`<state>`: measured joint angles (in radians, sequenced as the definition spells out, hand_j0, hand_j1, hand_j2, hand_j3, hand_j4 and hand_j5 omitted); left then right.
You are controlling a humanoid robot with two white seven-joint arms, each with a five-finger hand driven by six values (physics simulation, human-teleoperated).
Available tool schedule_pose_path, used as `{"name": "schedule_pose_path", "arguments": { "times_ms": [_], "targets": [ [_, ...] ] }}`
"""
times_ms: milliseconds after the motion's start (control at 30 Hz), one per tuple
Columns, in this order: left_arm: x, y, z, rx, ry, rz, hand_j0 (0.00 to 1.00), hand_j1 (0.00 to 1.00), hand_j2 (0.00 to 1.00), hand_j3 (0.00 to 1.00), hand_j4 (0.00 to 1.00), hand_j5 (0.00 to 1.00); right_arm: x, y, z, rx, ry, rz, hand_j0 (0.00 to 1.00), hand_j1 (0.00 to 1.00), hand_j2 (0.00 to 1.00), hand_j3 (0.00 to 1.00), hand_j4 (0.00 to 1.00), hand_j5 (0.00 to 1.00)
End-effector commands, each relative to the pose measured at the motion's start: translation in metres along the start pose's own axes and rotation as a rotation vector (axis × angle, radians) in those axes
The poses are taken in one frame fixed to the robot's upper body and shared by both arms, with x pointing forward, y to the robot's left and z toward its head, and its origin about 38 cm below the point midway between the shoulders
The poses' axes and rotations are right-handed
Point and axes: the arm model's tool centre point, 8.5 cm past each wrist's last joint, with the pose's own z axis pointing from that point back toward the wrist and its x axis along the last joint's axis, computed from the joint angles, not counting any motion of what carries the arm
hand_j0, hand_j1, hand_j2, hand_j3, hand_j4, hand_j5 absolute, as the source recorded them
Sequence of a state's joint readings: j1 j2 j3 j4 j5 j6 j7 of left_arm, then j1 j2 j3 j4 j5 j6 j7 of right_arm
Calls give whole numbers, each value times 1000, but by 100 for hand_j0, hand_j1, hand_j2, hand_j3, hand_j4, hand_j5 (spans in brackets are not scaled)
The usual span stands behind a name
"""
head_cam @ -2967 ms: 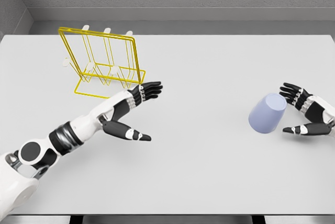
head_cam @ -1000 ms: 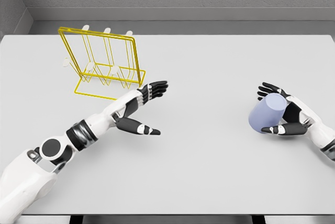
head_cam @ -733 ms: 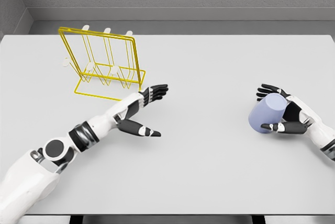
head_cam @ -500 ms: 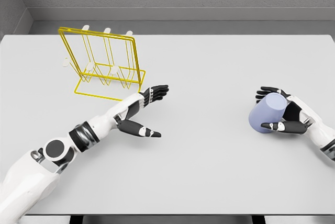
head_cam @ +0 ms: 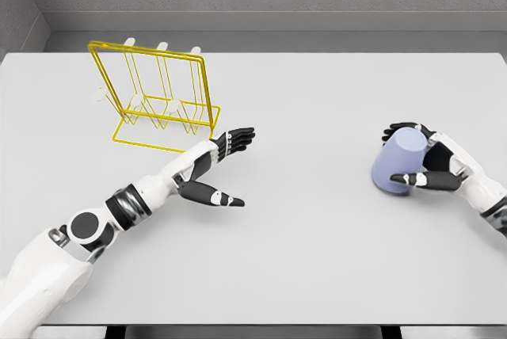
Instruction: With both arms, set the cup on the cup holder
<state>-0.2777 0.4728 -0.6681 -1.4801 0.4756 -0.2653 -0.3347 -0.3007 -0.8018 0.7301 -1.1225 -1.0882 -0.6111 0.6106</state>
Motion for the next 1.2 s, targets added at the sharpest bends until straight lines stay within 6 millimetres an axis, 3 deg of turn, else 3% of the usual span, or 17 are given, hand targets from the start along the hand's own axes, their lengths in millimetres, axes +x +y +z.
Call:
{"name": "schedule_pose_path", "arguments": {
  "times_ms": [0,467,833,1167],
  "targets": [
    [0,0,0,1,-3,7,100,100,100,100,100,100,3,4,-4,10,-17,-7,74,74,74,74,74,74],
    [-7,-1,-4,15,4,29,100,100,100,100,100,100,9,37,-54,83,-132,-58,74,74,74,74,74,74],
    [-8,-1,-5,13,10,24,100,100,100,100,100,100,2,75,-92,170,-174,-66,74,74,74,74,74,74],
    [-13,0,-6,25,21,35,100,100,100,100,100,100,-7,107,-114,235,-185,-69,73,73,73,73,73,73]
  ]
}}
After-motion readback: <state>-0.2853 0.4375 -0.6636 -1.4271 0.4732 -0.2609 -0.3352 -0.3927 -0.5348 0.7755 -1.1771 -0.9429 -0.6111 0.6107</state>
